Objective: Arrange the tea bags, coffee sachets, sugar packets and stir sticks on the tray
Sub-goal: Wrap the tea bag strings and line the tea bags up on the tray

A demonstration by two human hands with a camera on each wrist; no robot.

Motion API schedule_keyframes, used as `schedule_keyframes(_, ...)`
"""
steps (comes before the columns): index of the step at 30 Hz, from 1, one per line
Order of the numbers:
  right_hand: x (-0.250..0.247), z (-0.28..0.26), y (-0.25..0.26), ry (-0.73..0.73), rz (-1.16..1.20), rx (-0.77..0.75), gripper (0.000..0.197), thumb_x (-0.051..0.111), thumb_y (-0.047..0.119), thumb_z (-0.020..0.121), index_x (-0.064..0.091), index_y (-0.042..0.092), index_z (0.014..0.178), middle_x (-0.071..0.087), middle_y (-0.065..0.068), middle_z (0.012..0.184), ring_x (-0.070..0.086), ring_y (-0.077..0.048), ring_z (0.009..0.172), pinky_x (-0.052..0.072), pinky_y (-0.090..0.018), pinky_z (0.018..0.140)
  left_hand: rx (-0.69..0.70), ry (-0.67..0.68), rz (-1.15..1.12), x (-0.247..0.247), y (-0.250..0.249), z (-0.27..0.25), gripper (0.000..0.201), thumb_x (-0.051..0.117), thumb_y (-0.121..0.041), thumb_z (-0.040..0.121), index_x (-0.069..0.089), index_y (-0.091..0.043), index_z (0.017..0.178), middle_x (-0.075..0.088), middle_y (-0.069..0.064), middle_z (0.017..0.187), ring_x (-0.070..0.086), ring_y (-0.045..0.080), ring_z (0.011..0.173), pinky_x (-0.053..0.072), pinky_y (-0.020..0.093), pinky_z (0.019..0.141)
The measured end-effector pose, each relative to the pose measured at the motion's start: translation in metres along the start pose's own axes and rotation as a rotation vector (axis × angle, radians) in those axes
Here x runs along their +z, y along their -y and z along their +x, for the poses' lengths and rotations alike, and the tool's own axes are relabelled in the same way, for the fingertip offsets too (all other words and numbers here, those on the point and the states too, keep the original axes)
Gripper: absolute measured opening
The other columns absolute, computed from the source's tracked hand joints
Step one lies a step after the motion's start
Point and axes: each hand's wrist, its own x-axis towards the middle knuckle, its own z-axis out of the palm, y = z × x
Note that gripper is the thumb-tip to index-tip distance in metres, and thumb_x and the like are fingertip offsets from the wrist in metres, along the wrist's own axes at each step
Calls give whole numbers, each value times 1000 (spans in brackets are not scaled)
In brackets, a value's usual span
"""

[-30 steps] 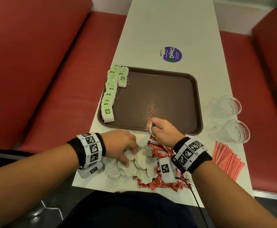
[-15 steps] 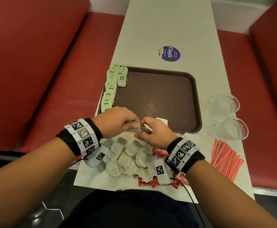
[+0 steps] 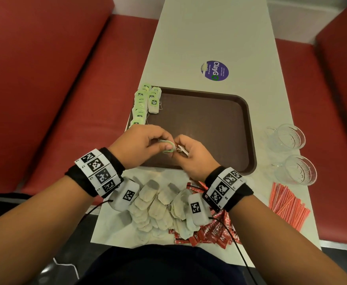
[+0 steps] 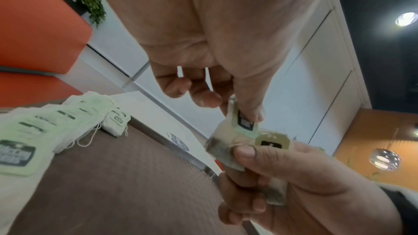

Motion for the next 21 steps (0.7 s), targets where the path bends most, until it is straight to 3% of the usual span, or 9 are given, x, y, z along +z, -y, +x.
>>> schedule_keyframes(5, -2, 12, -2, -7, 67, 50, 18, 67, 34, 93, 60, 18, 93, 59, -2, 73, 51, -14, 64, 48, -42, 59, -162, -29, -92, 5, 17, 6, 15, 76, -21, 86, 72, -23, 101, 67, -18, 81, 58, -3, 72, 43, 12, 67)
schedule_keyframes(7, -3, 16, -3, -39, 70, 66, 15, 66, 33, 94, 58, 20, 94, 59, 0, 74, 52, -15, 64, 49, -43, 61, -216, -35, -89, 6, 25, 11, 8, 73, -20, 89, 72, -25, 96, 69, -14, 81, 57, -6, 69, 40, 10, 66)
schedule_keyframes(10, -6, 21, -5, -80, 50, 103, 12, 61, 29, 95, 51, 23, 99, 56, 5, 74, 49, -14, 61, 46, -39, 62, -310, -140, 12, -2, 43, 37, 18, 72, -23, 90, 65, -35, 80, 63, -15, 73, 52, -6, 63, 38, 11, 63)
schedule_keyframes(13, -10, 23, -6, -88, 102, 133, 17, 58, 27, 96, 42, 22, 95, 49, 4, 69, 45, -15, 58, 43, -40, 59, -489, -266, 148, -19, 73, 73, 8, 74, -27, 88, 67, -30, 91, 67, -12, 80, 60, 4, 72, 47, 23, 70)
schedule_keyframes(14, -12, 23, -6, -87, 112, 145, 18, 57, 25, 97, 40, 21, 93, 47, 2, 68, 44, -17, 58, 43, -40, 58, -549, -272, 193, -24, 84, 84, 13, 75, -28, 87, 66, -29, 97, 69, -10, 85, 64, 7, 76, 51, 26, 73)
schedule_keyframes(17, -18, 23, -4, -94, 93, 146, 23, 56, 22, 97, 36, 22, 87, 45, 1, 68, 43, -18, 57, 42, -40, 57, -669, -232, 305, -29, 104, 110, 28, 78, -33, 78, 60, -35, 100, 71, -4, 98, 67, 17, 89, 55, 34, 80)
schedule_keyframes(21, -26, 22, -5, -82, 87, 137, 23, 57, 24, 96, 36, 20, 87, 44, 2, 69, 42, -19, 59, 45, -45, 58, -708, -136, 435, -24, 111, 132, 35, 79, -29, 80, 62, -26, 110, 62, 0, 110, 62, 25, 102, 51, 33, 80)
